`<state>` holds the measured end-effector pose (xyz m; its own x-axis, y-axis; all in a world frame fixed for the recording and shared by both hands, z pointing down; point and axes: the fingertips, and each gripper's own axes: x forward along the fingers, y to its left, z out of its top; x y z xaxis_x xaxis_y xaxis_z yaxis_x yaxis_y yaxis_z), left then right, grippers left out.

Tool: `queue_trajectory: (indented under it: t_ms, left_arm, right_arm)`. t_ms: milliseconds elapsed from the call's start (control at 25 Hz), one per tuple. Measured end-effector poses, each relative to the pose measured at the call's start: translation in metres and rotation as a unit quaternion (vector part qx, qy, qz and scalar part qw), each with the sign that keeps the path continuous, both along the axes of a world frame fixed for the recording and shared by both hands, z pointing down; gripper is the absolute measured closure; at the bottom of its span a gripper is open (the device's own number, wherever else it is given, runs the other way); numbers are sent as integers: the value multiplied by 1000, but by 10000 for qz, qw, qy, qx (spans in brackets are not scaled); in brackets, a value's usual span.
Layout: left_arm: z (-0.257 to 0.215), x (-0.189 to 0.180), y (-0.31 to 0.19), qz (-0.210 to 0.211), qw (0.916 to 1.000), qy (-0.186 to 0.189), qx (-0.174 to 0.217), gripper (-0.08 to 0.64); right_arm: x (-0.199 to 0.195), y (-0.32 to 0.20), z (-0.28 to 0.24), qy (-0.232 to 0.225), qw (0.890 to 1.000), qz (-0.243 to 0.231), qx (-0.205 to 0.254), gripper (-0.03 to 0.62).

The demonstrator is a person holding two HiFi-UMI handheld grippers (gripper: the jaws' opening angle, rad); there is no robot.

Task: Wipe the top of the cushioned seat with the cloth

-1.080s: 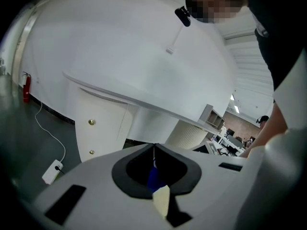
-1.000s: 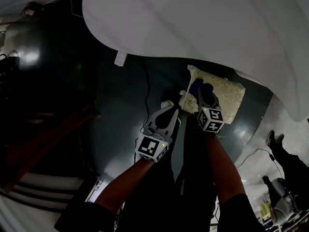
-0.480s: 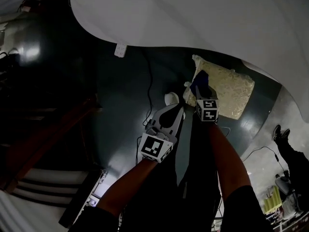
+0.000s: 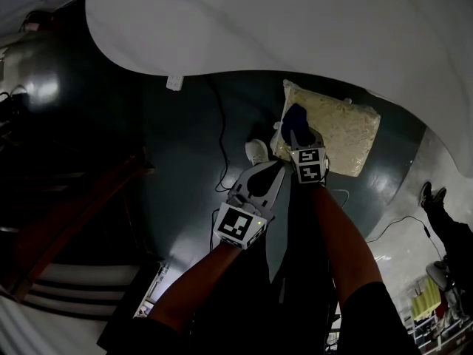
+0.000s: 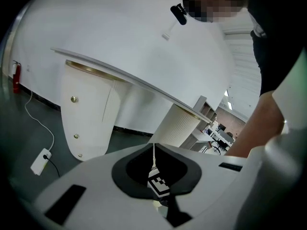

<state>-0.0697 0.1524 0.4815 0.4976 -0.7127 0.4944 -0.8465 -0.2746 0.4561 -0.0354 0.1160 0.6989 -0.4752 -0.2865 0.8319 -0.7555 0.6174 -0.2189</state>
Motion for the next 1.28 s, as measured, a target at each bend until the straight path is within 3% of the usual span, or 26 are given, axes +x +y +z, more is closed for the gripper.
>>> queue_trajectory:
  t_ms: [560, 760, 1280]
  left_arm:
    - [1, 25, -8, 153, 9998, -81, -61, 537]
    - [0, 32, -9, 181, 9997, -123, -55, 537]
    - [6, 60, -9, 369, 9990, -235, -26, 537]
  right_arm:
    - [31, 2, 1, 266, 9996, -88, 18, 495]
    - [43, 3, 0, 370, 9986, -370, 115, 495]
    - [95, 5, 5, 450, 9988, -136, 159, 495]
